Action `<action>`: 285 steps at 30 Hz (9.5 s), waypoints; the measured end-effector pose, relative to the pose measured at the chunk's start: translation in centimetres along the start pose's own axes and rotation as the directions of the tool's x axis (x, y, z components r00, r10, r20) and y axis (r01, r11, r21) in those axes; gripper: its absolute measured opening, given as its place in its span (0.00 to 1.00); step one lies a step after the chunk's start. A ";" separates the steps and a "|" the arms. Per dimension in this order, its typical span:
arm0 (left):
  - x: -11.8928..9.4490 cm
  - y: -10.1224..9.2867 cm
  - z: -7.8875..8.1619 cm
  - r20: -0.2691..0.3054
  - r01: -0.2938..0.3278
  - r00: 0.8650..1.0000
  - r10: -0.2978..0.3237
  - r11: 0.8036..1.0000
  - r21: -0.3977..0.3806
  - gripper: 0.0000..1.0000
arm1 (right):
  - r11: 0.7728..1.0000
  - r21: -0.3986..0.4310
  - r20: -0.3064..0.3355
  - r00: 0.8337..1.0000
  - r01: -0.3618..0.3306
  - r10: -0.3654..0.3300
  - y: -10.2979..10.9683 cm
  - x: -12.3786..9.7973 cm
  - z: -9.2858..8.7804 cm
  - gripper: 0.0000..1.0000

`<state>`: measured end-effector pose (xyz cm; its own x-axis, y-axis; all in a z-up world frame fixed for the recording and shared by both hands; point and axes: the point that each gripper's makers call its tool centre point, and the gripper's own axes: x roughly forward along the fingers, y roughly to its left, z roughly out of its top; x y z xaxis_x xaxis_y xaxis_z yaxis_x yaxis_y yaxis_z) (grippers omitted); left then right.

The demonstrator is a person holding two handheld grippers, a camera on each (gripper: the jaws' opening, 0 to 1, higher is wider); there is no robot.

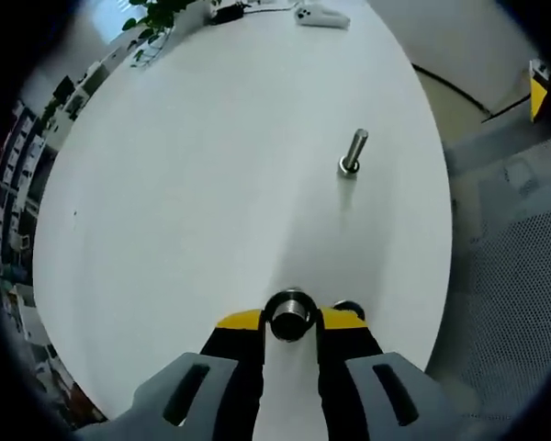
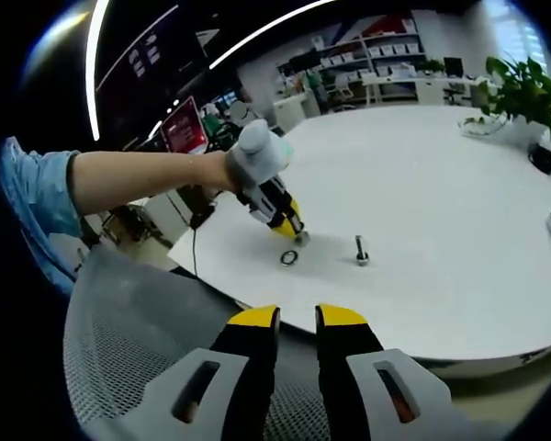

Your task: Place the washer onto the threaded stud by aligning its center hole with the stud, sliding it down to the base, and recovering from edge contact or off-axis alignment until the washer reaches the visible bottom stop.

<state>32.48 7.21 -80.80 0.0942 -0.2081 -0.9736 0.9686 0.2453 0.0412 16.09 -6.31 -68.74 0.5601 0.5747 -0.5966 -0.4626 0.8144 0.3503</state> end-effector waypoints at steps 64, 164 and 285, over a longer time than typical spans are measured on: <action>-0.5 0.3 -2.7 0.040 -0.004 0.999 0.005 0.999 -0.048 0.34 | 1.000 0.005 0.004 1.000 0.004 -0.004 -0.2 0.0 0.1 0.19; -18.6 -7.7 -9.0 0.552 0.007 0.749 0.368 0.827 -0.562 0.39 | 0.999 -0.018 -0.024 0.999 -0.043 0.043 0.5 0.0 -0.4 0.23; 2.4 -4.9 -2.3 0.003 0.024 1.000 -0.024 0.997 -0.074 0.22 | 0.999 0.035 0.037 0.999 -0.027 0.025 0.3 -0.2 0.2 0.23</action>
<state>27.45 7.73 -83.87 0.0719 -0.2164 -0.9736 0.9509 0.3094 0.0015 15.97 -6.16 -68.31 0.5735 0.5979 -0.5600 -0.4534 0.8010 0.3909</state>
